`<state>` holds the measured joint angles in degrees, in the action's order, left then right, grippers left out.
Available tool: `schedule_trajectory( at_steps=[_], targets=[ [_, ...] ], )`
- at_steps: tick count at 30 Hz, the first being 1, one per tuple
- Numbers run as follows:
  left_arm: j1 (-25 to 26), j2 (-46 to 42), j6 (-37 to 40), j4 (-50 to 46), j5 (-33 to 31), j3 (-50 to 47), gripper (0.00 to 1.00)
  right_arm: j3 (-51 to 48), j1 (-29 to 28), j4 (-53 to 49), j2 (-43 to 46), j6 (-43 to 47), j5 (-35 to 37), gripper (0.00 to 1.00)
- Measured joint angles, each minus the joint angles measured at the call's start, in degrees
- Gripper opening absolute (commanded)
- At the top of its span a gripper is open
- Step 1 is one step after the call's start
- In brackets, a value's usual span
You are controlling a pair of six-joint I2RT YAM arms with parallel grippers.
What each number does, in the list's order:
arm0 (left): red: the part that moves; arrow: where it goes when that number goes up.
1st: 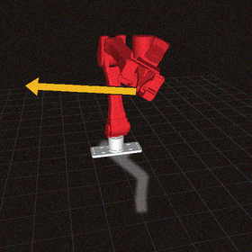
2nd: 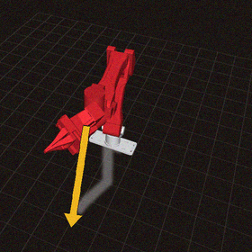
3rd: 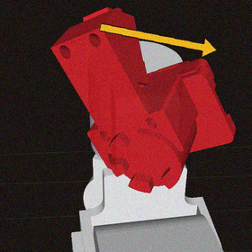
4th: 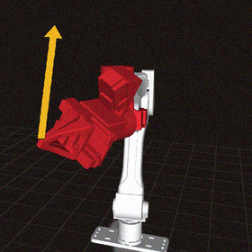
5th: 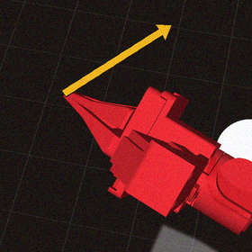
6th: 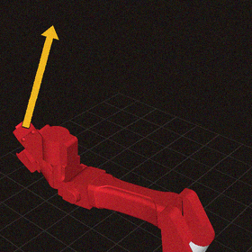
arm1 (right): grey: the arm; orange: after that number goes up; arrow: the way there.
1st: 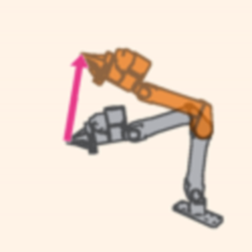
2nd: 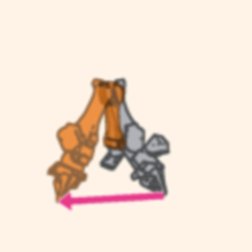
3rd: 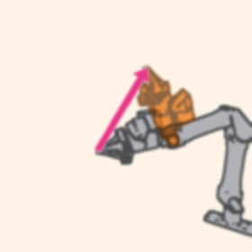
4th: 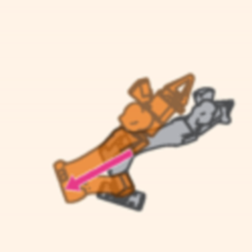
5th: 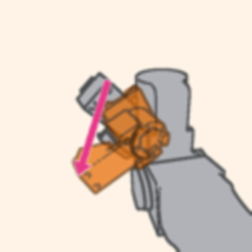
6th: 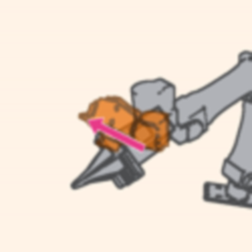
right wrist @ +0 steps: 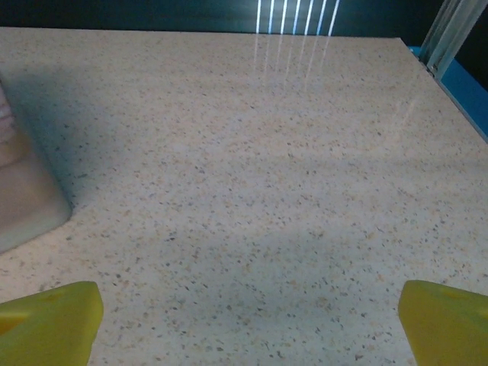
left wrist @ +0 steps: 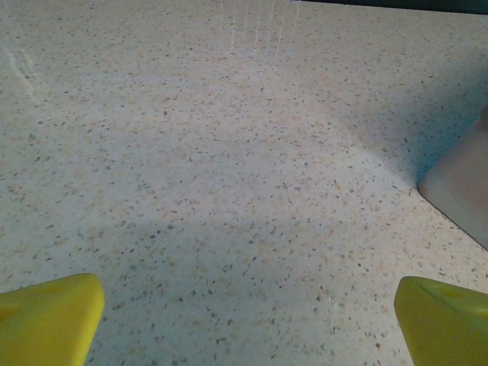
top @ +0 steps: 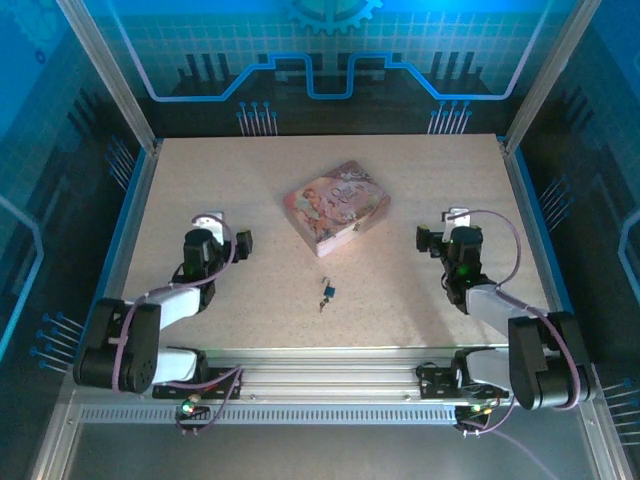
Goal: Unlock the padlock with the key
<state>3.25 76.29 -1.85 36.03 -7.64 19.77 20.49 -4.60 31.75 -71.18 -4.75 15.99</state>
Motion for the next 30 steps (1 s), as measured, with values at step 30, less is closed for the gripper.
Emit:
schedule_trajectory(
  at_steps=[30],
  targets=[
    [-0.15, 12.7, 3.32, 17.0, -0.55, 0.33, 0.99, 2.75, -0.33, 11.87, -14.4, 1.44, -0.81, 1.0]
  ],
)
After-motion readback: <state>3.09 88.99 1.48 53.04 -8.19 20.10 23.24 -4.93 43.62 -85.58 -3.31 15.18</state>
